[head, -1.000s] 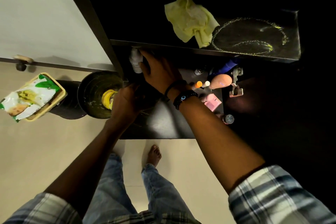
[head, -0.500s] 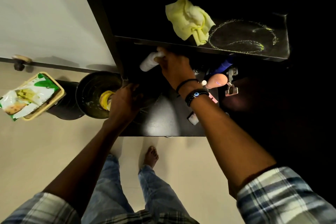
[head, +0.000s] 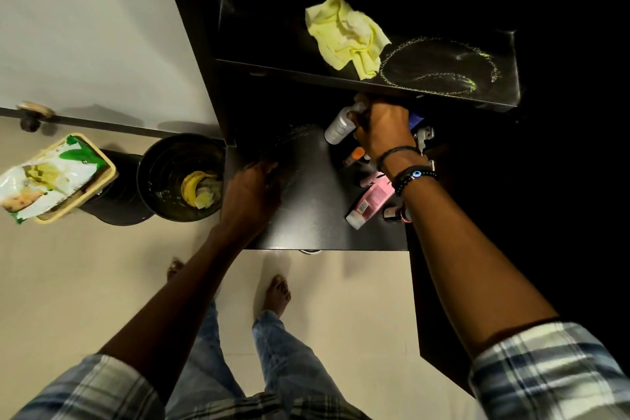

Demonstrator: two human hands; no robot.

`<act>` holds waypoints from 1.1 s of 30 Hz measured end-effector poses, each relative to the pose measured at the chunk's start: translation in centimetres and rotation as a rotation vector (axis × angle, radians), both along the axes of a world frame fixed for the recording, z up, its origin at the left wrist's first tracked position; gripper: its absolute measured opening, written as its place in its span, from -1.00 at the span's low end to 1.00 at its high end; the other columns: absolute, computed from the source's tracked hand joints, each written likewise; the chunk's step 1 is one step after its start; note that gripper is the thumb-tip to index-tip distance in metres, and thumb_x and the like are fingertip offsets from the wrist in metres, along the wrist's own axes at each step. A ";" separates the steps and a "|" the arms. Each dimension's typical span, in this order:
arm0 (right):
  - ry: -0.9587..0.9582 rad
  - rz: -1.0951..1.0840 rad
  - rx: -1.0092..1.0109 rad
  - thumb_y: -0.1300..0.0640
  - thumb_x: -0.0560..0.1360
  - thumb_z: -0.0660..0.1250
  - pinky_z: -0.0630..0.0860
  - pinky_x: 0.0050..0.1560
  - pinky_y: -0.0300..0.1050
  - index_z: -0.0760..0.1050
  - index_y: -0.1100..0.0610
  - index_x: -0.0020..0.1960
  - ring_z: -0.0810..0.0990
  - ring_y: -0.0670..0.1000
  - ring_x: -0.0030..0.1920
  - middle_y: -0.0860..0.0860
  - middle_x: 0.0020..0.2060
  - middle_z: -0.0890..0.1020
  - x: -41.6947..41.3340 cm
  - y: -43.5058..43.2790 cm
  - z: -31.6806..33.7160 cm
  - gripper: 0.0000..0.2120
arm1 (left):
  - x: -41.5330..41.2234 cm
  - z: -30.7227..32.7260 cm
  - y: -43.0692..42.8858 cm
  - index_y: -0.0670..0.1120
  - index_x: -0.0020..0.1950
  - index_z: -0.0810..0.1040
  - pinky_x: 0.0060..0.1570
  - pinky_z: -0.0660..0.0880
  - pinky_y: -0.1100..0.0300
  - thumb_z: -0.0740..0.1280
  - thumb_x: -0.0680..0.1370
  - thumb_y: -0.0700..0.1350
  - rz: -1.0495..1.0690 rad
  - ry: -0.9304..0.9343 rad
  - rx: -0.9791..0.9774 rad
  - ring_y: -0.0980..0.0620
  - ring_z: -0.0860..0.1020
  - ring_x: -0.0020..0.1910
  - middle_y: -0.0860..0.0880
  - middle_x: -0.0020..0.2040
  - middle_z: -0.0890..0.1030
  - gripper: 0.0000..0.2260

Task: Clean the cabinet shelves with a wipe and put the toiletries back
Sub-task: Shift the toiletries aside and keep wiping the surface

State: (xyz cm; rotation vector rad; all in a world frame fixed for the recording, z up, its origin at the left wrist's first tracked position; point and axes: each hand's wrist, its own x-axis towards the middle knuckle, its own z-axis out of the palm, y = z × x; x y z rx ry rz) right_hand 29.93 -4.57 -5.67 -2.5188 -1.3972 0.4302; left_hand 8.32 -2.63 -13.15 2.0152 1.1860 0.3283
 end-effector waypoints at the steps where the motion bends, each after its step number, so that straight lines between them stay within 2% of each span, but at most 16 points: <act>1: -0.014 0.007 -0.018 0.23 0.53 0.26 0.40 0.15 0.00 0.50 0.26 0.20 0.52 0.24 0.18 0.25 0.14 0.57 0.0 -0.1 0.0 -0.74 | 0.0 0.0 -0.1 -0.19 0.27 0.51 -0.06 0.48 0.09 0.33 0.53 -0.22 -0.005 -0.002 0.011 -0.20 0.61 -0.01 -0.22 0.12 0.61 -0.69; 5: -0.057 0.009 -0.076 0.26 0.52 0.27 0.41 0.11 -0.01 0.49 0.26 0.18 0.53 0.26 0.15 0.26 0.11 0.58 0.3 -0.1 0.0 -0.75 | -0.2 -0.2 -0.3 -0.20 0.29 0.50 -0.06 0.47 0.12 0.34 0.53 -0.22 -0.009 -0.002 0.012 -0.17 0.61 0.00 -0.21 0.15 0.60 -0.67; 8: -0.095 0.016 -0.119 0.28 0.51 0.26 0.43 0.05 -0.06 0.50 0.26 0.17 0.54 0.24 0.13 0.24 0.08 0.60 0.4 -0.1 0.1 -0.76 | -0.6 -0.3 -0.4 -0.20 0.27 0.51 -0.07 0.51 0.08 0.34 0.52 -0.22 -0.014 -0.003 0.020 -0.18 0.62 -0.02 -0.20 0.14 0.61 -0.68; 12: -0.111 0.013 -0.146 0.21 0.54 0.26 0.45 0.08 -0.01 0.50 0.27 0.14 0.55 0.26 0.13 0.25 0.08 0.59 0.5 -0.1 0.4 -0.78 | -0.9 -0.2 -0.6 -0.21 0.27 0.50 -0.05 0.52 0.05 0.35 0.52 -0.23 -0.021 -0.009 0.031 -0.19 0.62 -0.02 -0.21 0.14 0.61 -0.67; 17: -0.116 -0.043 -0.124 0.06 0.57 0.26 0.41 0.13 0.01 0.46 0.31 0.17 0.48 0.28 0.19 0.29 0.14 0.53 -0.7 -1.0 2.3 -0.67 | -0.8 0.4 -0.7 -0.20 0.31 0.48 0.00 0.51 0.04 0.34 0.53 -0.19 -0.018 -0.022 0.038 -0.18 0.61 0.04 -0.20 0.16 0.60 -0.66; 20: -0.089 -0.049 -0.010 0.10 0.55 0.29 0.43 0.06 0.01 0.44 0.24 0.22 0.50 0.25 0.14 0.25 0.10 0.56 -2.3 -2.8 3.1 -0.69 | -0.9 0.7 -0.5 -0.20 0.31 0.48 -0.03 0.49 0.10 0.33 0.54 -0.18 -0.009 -0.026 0.041 -0.18 0.61 0.03 -0.21 0.16 0.60 -0.66; 22: -0.068 -0.028 0.077 0.12 0.51 0.33 0.48 -0.01 0.01 0.46 0.16 0.23 0.57 0.20 0.03 0.17 -0.02 0.63 -3.7 -4.2 3.2 -0.69 | -1.0 1.0 -0.4 -0.20 0.29 0.49 -0.06 0.49 0.09 0.34 0.53 -0.16 -0.004 -0.029 0.047 -0.19 0.61 0.01 -0.21 0.13 0.61 -0.66; 25: -0.048 -0.059 0.232 0.04 0.51 0.32 0.58 -0.12 0.03 0.58 0.12 0.03 0.65 0.11 -0.17 0.08 -0.21 0.69 -5.5 -5.4 4.6 -0.81 | -1.5 1.1 -0.2 -0.20 0.27 0.51 -0.14 0.43 0.14 0.36 0.51 -0.21 0.004 -0.037 0.047 -0.21 0.61 -0.05 -0.23 0.05 0.62 -0.67; 27: 0.024 -0.094 0.433 0.04 0.53 0.29 0.59 -0.20 -0.02 0.62 0.11 -0.06 0.66 0.01 -0.25 0.02 -0.26 0.69 -6.4 -5.3 6.6 -0.82 | -2.0 1.2 -0.2 -0.19 0.28 0.51 -0.15 0.41 0.17 0.36 0.50 -0.23 0.007 -0.030 0.060 -0.18 0.62 -0.05 -0.21 0.07 0.62 -0.66; 30: -0.052 -0.083 0.703 0.11 0.54 0.31 0.50 -0.18 -0.28 0.61 0.18 -0.06 0.60 -0.04 -0.20 0.02 -0.18 0.64 -7.2 -3.7 9.2 -0.85 | -2.5 1.0 -0.3 -0.18 0.27 0.52 -0.14 0.44 0.17 0.35 0.50 -0.21 0.001 -0.018 0.083 -0.14 0.63 -0.09 -0.18 0.06 0.64 -0.67; 33: -0.193 -0.006 0.695 0.11 0.51 0.31 0.38 0.02 -0.30 0.58 0.16 0.15 0.51 0.03 0.04 0.06 0.10 0.59 -6.9 -1.1 9.2 -0.75 | -3.1 0.8 -0.5 -0.16 0.26 0.53 -0.14 0.51 0.09 0.32 0.50 -0.20 -0.017 -0.012 0.081 -0.14 0.64 -0.19 -0.18 -0.02 0.66 -0.67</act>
